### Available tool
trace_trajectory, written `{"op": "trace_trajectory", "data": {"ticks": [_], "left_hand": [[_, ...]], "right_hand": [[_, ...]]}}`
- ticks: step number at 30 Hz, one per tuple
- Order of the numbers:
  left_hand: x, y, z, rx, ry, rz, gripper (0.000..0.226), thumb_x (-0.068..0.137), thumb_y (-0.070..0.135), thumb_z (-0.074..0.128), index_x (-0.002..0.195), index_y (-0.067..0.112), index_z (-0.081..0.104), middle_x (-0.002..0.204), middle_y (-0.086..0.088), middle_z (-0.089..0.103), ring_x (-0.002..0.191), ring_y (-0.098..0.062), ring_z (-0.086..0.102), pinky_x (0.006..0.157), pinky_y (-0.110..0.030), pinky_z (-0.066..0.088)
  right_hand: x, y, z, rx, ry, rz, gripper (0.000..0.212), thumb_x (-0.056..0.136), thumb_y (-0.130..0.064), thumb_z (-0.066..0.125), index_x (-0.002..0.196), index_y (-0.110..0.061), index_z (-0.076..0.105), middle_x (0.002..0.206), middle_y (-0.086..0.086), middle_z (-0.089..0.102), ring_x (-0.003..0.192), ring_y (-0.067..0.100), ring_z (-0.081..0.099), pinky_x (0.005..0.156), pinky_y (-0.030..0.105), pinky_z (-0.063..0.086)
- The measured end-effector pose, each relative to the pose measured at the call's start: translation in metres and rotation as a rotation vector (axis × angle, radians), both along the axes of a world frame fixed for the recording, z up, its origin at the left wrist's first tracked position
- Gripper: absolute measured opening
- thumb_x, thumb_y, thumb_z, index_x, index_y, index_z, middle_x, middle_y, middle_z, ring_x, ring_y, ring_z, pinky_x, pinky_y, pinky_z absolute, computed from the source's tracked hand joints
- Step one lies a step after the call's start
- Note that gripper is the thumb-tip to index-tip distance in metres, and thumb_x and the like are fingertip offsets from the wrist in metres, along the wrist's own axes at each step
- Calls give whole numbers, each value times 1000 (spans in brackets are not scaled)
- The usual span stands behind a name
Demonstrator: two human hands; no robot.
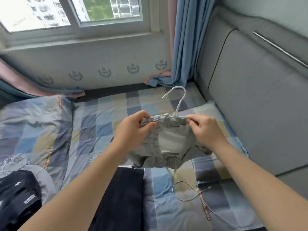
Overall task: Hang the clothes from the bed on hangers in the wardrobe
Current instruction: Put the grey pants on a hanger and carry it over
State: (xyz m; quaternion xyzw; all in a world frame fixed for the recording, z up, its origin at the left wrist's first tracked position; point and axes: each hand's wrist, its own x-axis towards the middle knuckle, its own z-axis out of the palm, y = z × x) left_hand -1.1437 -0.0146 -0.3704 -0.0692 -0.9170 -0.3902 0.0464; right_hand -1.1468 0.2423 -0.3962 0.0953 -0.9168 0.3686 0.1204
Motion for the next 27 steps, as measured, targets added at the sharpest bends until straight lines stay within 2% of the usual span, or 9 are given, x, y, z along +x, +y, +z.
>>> {"op": "trace_trajectory", "data": {"ticks": [5, 10, 13, 17, 19, 22, 24, 26, 27], "left_hand": [[-6, -36, 23, 35, 17, 90, 21, 81, 50, 72, 81, 30, 64, 58, 10, 54, 58, -14, 50, 59, -34, 42], [-11, -57, 44, 114, 62, 178, 22, 82, 43, 70, 71, 28, 59, 52, 13, 49, 52, -11, 41, 56, -30, 33], [-10, -63, 67, 246, 127, 98, 27, 74, 49, 68, 72, 23, 62, 53, 12, 46, 52, -14, 37, 56, -31, 31], [-4, -70, 95, 385, 175, -110, 27, 74, 42, 72, 69, 19, 58, 58, 4, 37, 57, -15, 31, 54, -29, 24], [-1, -74, 107, 402, 189, -206, 25, 77, 36, 74, 70, 17, 59, 58, 5, 35, 57, -14, 29, 52, -28, 22], [-5, -82, 115, 384, 176, -270, 26, 80, 32, 74, 77, 9, 62, 57, 9, 39, 56, -14, 31, 53, -27, 25], [-9, -85, 112, 341, 193, -261, 26, 79, 42, 73, 81, 18, 65, 61, 13, 48, 60, -15, 40, 59, -29, 34], [-12, -86, 102, 158, 301, -155, 25, 78, 53, 70, 89, 31, 66, 81, 15, 59, 83, -19, 53, 78, -36, 42], [-9, -85, 98, 76, 353, -96, 31, 79, 55, 71, 98, 32, 65, 97, 14, 60, 99, -19, 52, 90, -37, 38]], "right_hand": [[-15, -9, 57, -46, 79, -58, 14, 94, -16, 59, 92, -20, 72, 67, -5, 66, 62, 10, 58, 59, 32, 45], [17, -44, 117, -172, 194, 141, 12, 96, -15, 60, 91, -16, 71, 56, -14, 56, 47, 6, 48, 47, 15, 34], [30, -50, 131, -73, 143, 367, 13, 93, -17, 64, 93, -16, 77, 84, -17, 70, 78, 6, 66, 74, 25, 53], [32, -35, 149, 85, 401, 160, 30, 92, -28, 61, 121, -18, 66, 119, -7, 61, 114, 15, 54, 101, 34, 42], [38, -31, 156, 163, 357, 102, 41, 91, -35, 57, 130, -23, 58, 124, -11, 58, 117, 14, 52, 101, 36, 40], [50, -36, 160, 152, 139, 159, 26, 94, -38, 52, 107, -21, 67, 87, -13, 67, 81, 6, 61, 74, 33, 50], [65, -48, 159, 183, 171, 121, 23, 95, -38, 50, 87, -21, 64, 67, -17, 59, 64, 2, 55, 62, 25, 42], [86, -68, 157, 120, 195, 47, 19, 97, -28, 55, 80, -26, 60, 60, -13, 54, 58, 2, 49, 58, 21, 36], [97, -78, 154, 62, 183, 1, 21, 98, -23, 56, 78, -23, 60, 59, -7, 53, 55, 5, 46, 56, 23, 36]]}}
